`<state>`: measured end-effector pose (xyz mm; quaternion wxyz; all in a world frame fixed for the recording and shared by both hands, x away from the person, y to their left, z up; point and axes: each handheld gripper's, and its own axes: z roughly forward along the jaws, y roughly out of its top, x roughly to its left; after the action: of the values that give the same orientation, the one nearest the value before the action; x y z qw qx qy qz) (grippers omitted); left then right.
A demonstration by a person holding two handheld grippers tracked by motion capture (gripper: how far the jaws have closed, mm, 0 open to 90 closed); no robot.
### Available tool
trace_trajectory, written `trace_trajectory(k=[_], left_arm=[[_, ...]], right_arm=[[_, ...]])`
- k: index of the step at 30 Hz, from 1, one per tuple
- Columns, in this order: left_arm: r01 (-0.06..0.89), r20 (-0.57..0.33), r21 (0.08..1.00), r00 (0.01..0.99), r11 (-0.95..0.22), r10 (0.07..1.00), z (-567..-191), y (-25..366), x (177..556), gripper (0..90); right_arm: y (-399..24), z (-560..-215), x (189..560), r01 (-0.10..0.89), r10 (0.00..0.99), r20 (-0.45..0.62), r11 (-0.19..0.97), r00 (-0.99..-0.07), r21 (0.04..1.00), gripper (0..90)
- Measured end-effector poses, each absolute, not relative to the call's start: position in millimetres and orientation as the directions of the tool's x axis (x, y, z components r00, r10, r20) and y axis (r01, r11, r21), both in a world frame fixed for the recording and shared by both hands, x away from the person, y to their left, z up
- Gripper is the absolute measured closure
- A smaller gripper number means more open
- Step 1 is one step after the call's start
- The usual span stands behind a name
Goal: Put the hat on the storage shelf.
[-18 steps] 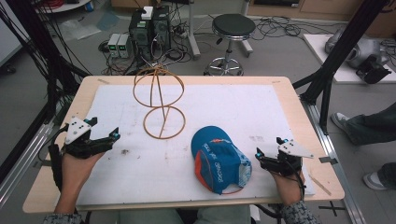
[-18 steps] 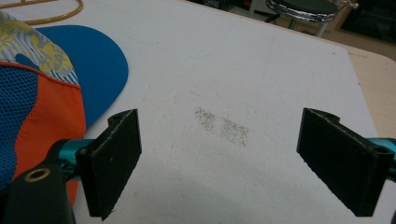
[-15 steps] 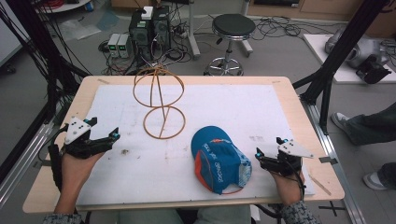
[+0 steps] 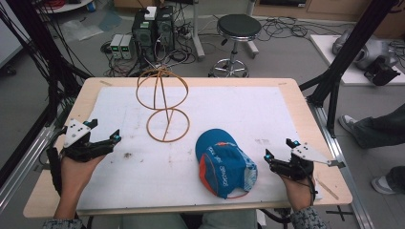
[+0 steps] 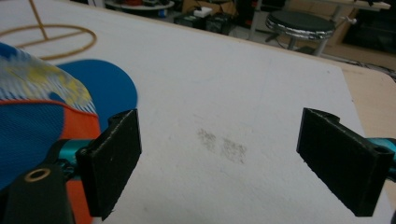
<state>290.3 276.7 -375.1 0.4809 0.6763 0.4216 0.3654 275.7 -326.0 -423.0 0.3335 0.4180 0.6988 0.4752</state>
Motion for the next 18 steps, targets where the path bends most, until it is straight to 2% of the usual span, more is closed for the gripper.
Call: trace_trajectory(k=[7, 12, 13, 14, 18], left_arm=[[0.219, 0.089, 0.959, 0.371, -0.181, 0.924, -375, 278, 291, 17.1], [0.222, 0.091, 0.957, 0.376, -0.185, 0.922, -376, 276, 292, 17.1], [0.221, 0.093, 0.957, 0.377, -0.187, 0.922, -375, 276, 292, 17.1], [0.218, 0.093, 0.958, 0.379, -0.187, 0.921, -375, 275, 292, 17.1], [0.218, 0.093, 0.958, 0.377, -0.186, 0.921, -374, 276, 292, 17.1]], right_arm=[[-316, -406, 266, 0.191, 0.837, -0.047, 0.178, -0.545, 0.965, 13.6], [-304, -395, 257, 0.140, 0.731, -0.011, 0.146, -0.683, 0.979, 15.2], [-304, -395, 257, 0.140, 0.731, -0.011, 0.146, -0.683, 0.979, 15.2], [-299, -393, 255, 0.133, 0.681, 0.010, 0.129, -0.732, 0.983, 15.4], [-288, -391, 251, 0.113, 0.608, -0.005, 0.156, -0.794, 0.981, 16.8]])
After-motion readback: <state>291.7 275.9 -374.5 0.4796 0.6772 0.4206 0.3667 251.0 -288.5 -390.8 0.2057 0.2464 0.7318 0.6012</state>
